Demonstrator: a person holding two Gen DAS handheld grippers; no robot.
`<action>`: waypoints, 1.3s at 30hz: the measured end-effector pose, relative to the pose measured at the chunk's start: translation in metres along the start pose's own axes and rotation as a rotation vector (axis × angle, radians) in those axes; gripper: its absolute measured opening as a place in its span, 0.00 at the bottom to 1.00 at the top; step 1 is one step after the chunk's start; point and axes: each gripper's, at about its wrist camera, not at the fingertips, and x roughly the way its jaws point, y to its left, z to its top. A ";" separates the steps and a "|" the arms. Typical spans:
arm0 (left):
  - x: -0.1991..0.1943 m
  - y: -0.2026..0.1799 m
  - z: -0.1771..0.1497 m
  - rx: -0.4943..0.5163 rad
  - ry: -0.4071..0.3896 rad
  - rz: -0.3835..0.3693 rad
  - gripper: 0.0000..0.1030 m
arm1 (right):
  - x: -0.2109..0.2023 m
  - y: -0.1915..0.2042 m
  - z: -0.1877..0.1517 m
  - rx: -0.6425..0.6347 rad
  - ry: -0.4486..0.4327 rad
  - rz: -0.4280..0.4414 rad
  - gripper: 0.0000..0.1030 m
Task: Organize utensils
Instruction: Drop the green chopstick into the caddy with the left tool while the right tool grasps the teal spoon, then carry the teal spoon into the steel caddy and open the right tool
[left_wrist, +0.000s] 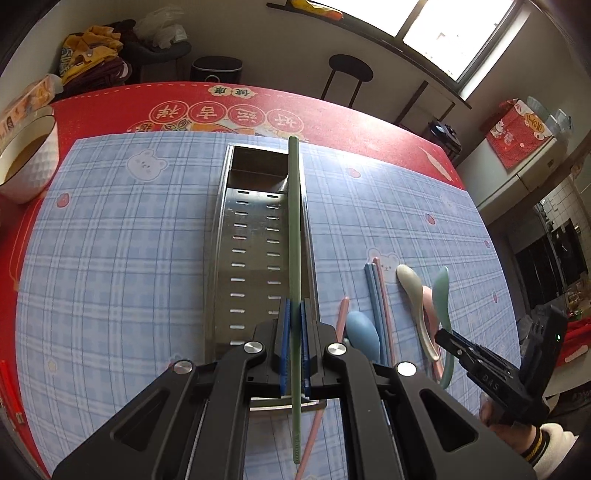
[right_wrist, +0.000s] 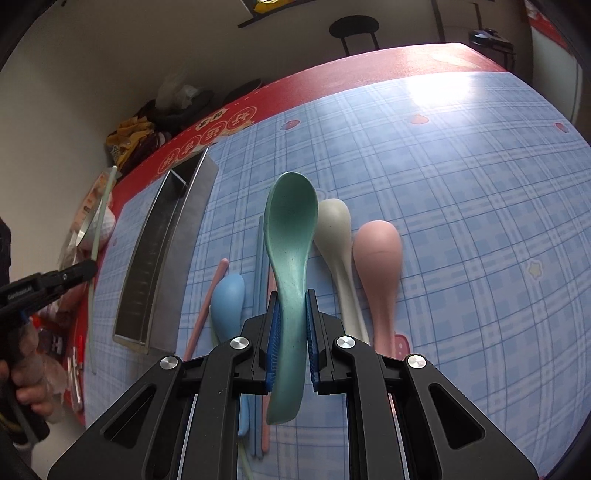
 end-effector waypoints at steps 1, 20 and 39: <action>0.011 -0.001 0.007 0.004 0.014 0.008 0.05 | -0.003 -0.004 0.000 0.010 -0.005 -0.004 0.13; 0.103 0.003 0.037 0.055 0.227 0.076 0.06 | -0.035 -0.054 -0.003 0.117 -0.053 -0.050 0.13; -0.016 -0.019 -0.001 0.233 -0.105 0.246 0.55 | -0.031 -0.013 0.024 0.030 -0.044 0.008 0.13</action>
